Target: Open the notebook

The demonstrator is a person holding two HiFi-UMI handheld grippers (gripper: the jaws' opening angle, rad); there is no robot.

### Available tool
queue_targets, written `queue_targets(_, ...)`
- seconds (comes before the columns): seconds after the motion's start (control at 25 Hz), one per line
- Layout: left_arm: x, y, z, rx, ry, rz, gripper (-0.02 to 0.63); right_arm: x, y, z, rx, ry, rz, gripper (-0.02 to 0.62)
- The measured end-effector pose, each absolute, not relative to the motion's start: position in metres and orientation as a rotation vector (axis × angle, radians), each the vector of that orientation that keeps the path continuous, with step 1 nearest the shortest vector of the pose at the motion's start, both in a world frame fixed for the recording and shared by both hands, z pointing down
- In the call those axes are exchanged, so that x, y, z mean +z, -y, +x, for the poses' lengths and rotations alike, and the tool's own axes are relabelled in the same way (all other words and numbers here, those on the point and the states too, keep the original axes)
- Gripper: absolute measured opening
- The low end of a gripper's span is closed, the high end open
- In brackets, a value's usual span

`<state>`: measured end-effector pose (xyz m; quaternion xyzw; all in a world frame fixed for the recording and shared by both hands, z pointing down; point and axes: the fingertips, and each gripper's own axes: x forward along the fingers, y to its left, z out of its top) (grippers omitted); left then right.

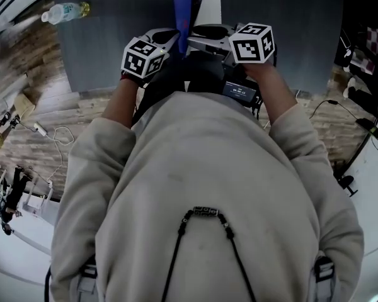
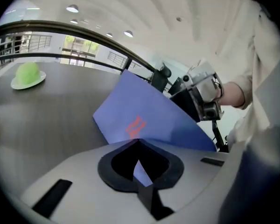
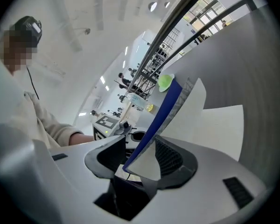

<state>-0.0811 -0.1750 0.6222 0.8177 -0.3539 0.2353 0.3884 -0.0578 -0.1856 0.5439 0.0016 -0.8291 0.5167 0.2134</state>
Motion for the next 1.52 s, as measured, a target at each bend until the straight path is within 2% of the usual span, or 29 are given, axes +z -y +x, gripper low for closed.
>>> queue_targets(0.44,0.605,0.171,-0.132,0.14,0.898,1.928,0.002,0.522,0.159,-0.147,1.344,2.333,-0.224,0.204)
queue_targets(0.68,0.609,0.16,-0.198,0.198,1.166,1.881,0.002,0.527,0.139,-0.194,1.241,2.257,-0.341,0.204)
queue_targets(1.04,0.621,0.133,-0.238,0.084,1.224,1.733,0.002,0.566,0.114,-0.248,1.249,2.125,-0.388,0.204)
queue_targets(1.16,0.634,0.12,-0.246,0.091,1.244,1.659,0.002,0.586,0.106,-0.25,1.192,2.063,-0.369,0.204)
queue_targets(1.36,0.662,0.092,-0.254,0.341,1.279,1.589,0.002,0.638,0.094,-0.239,0.967,1.969,-0.276,0.199)
queue_targets(1.52,0.667,0.078,-0.266,0.32,1.299,1.542,0.002,0.652,0.073,-0.241,0.963,1.903,-0.33,0.187)
